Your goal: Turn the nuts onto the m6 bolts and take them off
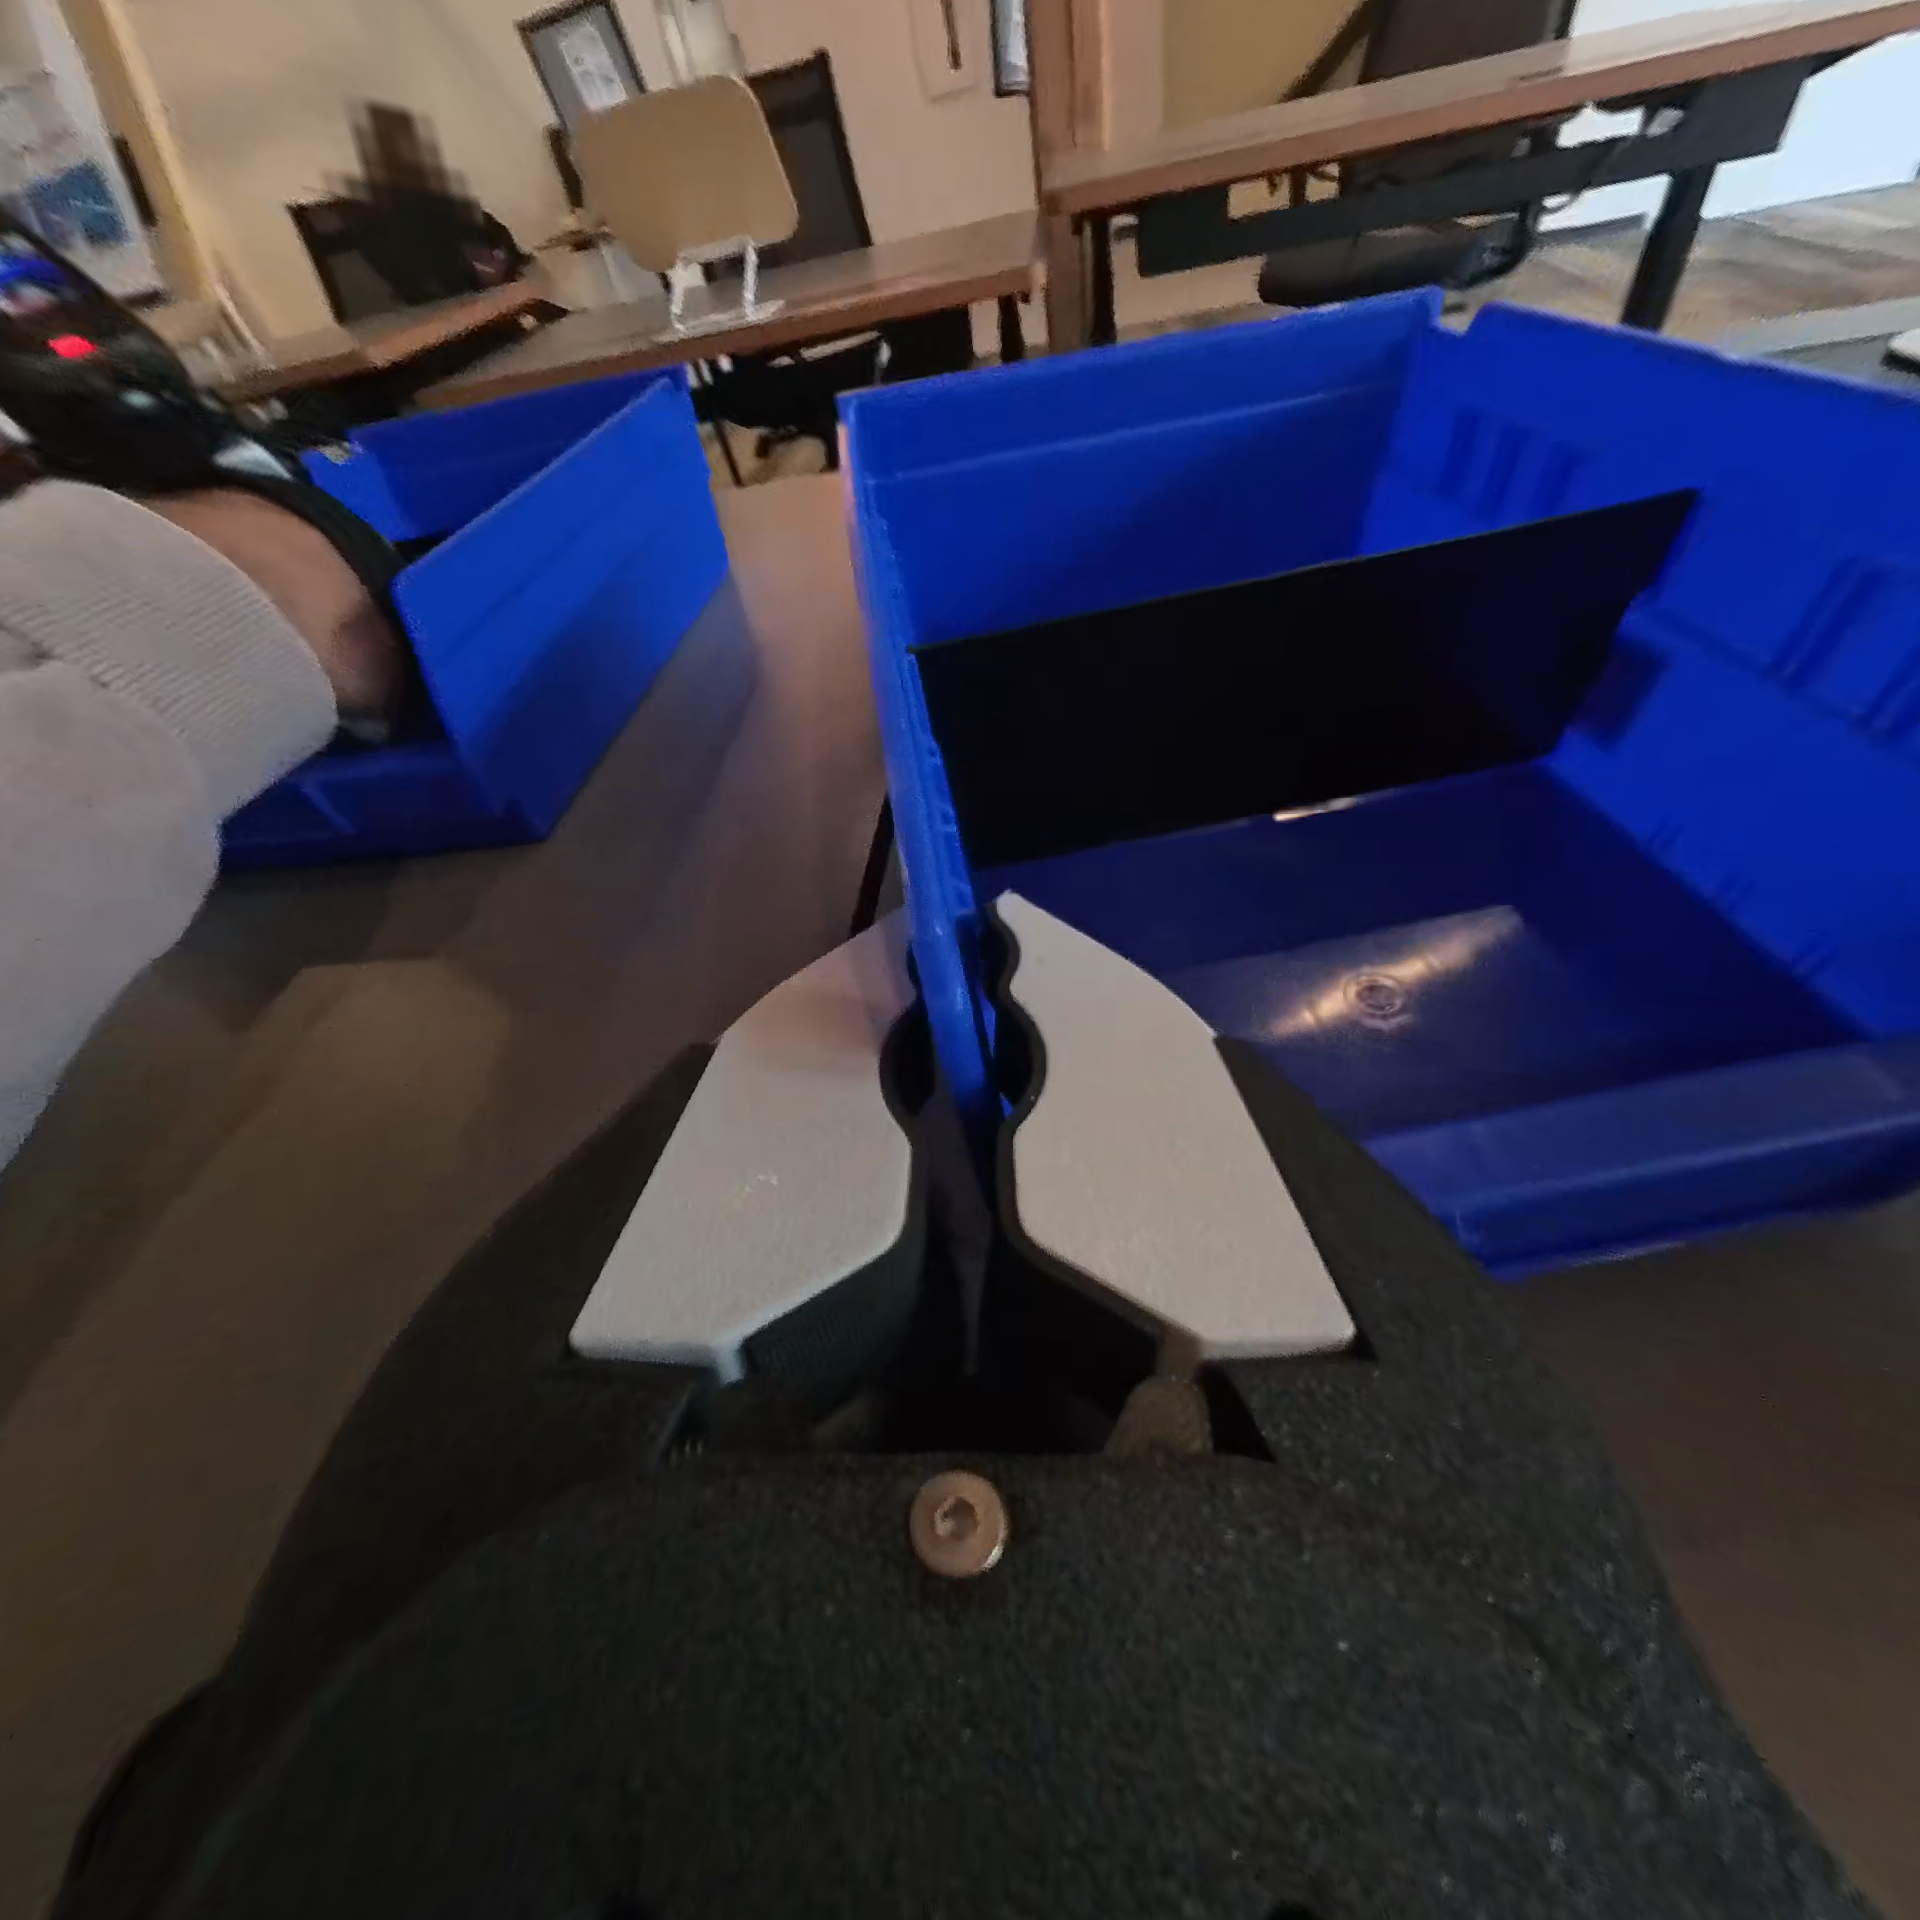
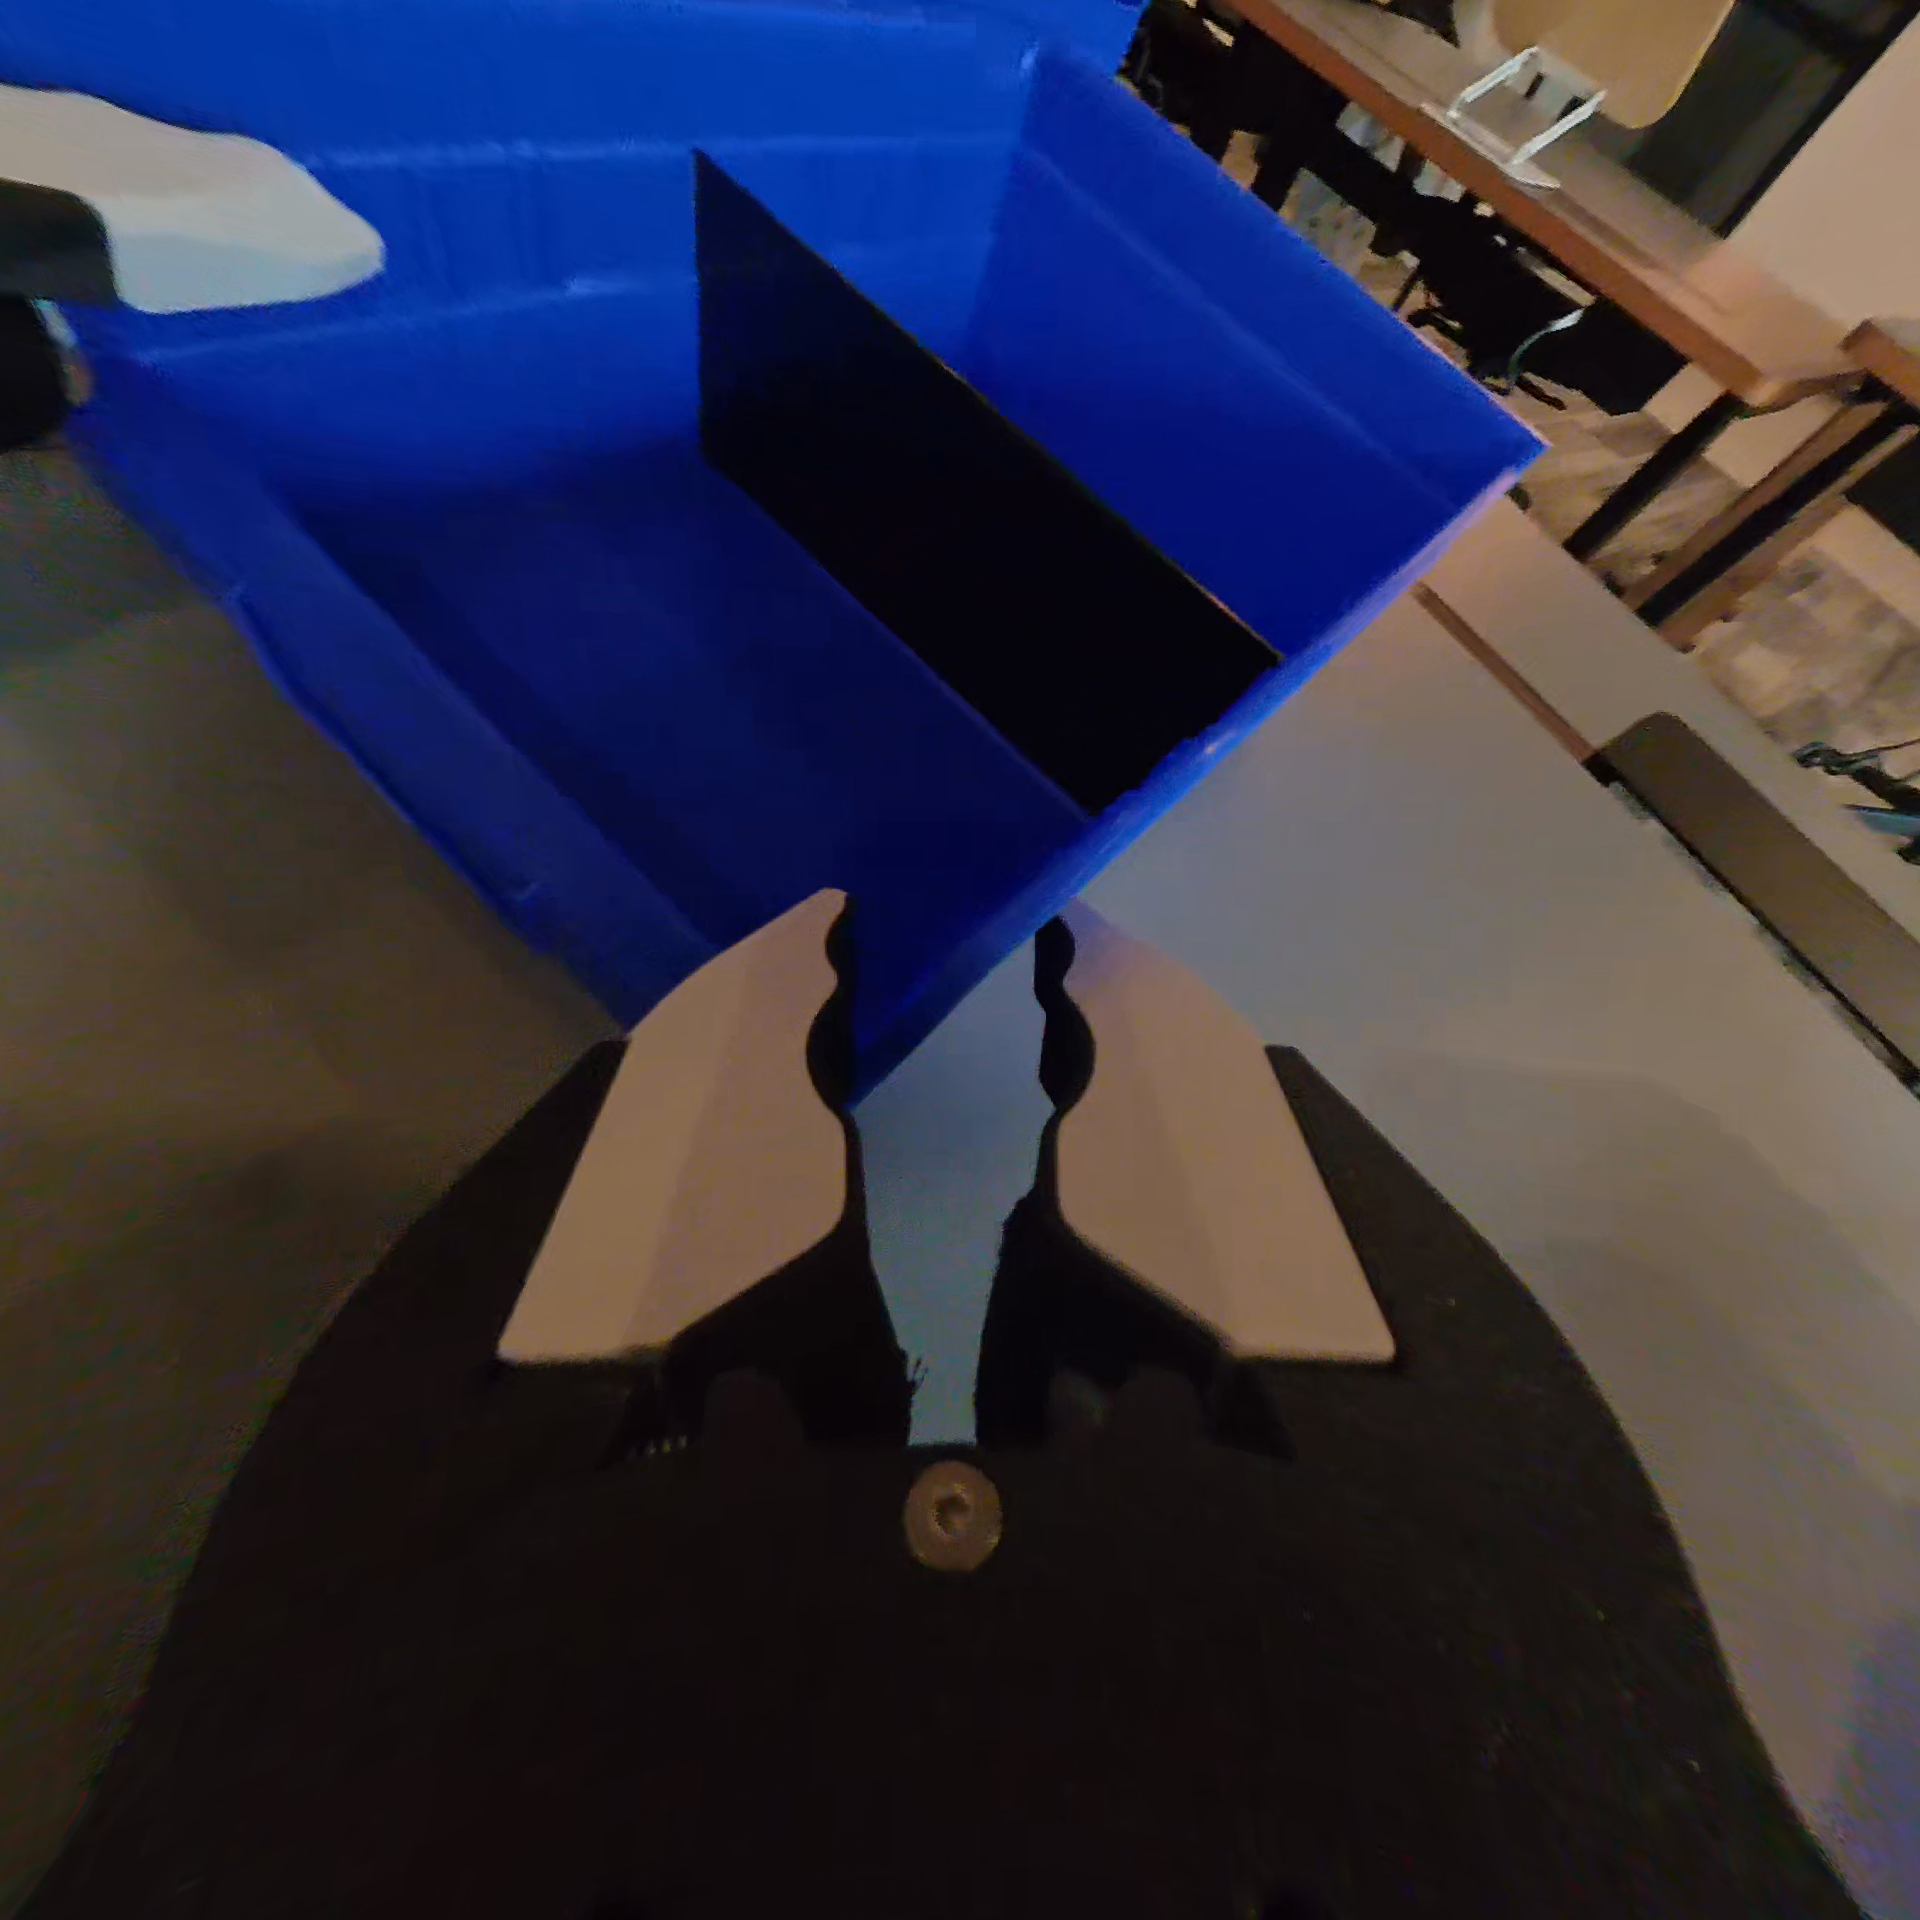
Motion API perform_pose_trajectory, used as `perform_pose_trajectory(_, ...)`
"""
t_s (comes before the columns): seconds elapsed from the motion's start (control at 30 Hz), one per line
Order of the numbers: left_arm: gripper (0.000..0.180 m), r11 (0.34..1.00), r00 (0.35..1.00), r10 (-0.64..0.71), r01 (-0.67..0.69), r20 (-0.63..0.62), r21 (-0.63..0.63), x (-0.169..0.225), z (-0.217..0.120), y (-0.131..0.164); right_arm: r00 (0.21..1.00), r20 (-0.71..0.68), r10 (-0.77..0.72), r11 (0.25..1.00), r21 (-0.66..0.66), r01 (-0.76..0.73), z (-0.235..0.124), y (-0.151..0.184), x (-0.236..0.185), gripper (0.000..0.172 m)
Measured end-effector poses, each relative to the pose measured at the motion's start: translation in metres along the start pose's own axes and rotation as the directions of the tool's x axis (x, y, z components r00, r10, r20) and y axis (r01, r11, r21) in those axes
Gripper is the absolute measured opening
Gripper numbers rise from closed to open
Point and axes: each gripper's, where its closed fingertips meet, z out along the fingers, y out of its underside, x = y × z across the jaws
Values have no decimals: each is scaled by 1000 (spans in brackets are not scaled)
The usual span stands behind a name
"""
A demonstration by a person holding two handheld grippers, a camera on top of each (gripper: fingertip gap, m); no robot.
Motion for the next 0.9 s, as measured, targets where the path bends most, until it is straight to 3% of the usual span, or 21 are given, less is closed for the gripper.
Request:
perform_pose_trajectory(0.2,5,995,997,-21,13,74,100,33,-18,-36,998,-62,-7,999,39,9,-26,5,34,26)
perform_pose_trajectory(0.47,6,975,999,18,-26,38,220,119,-40,-100,981,-193,3,996,84,14,-113,21,99,24)
perform_pose_trajectory(0.67,5,977,998,16,-1,-66,211,203,-29,-106,957,-285,58,998,49,-46,-165,69,146,23)
perform_pose_trajectory(0.9,4,987,989,43,-20,-142,160,266,-2,-96,928,-344,142,990,25,-142,-182,119,178,21)
